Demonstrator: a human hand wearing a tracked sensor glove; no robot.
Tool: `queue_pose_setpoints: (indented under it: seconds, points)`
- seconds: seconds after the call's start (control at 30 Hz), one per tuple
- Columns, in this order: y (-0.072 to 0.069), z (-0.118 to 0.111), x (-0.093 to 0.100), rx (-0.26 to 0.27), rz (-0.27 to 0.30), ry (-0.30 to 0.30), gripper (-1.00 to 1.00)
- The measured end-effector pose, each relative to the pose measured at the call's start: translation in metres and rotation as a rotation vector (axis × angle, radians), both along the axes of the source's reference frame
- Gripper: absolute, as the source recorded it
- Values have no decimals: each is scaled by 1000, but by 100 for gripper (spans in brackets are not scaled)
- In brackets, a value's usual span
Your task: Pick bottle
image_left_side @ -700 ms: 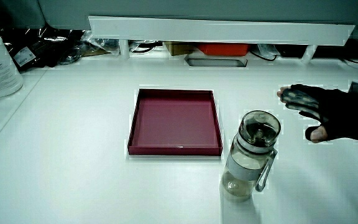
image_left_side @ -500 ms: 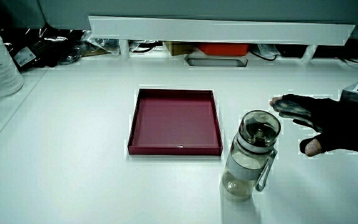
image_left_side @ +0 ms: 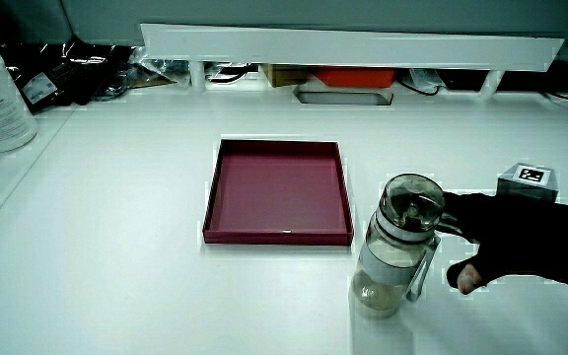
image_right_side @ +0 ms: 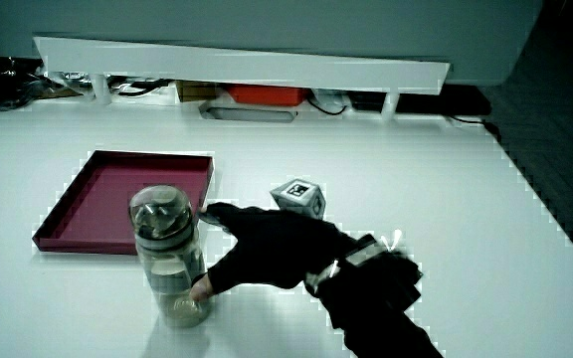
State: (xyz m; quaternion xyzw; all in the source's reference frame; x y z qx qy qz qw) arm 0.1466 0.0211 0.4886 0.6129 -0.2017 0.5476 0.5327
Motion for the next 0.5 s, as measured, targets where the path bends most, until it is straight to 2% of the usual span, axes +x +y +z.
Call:
queue_pose_setpoints:
  seconds: [0.07, 0.1, 0.13, 0.2, 0.3, 0.37, 0.5]
  points:
    - [3, 1, -5, -12, -5, 3, 0]
    - [3, 8, -6, 20, -9, 5, 0]
    - [4, 6, -9, 5, -10, 6, 0]
    - [5, 10, -13, 29, -6, -21, 0]
    - [6, 14, -15, 53, 28, -52, 0]
    - [6, 12, -15, 46, 53, -64, 12]
    - [7, 14, -14, 98, 104, -69, 35]
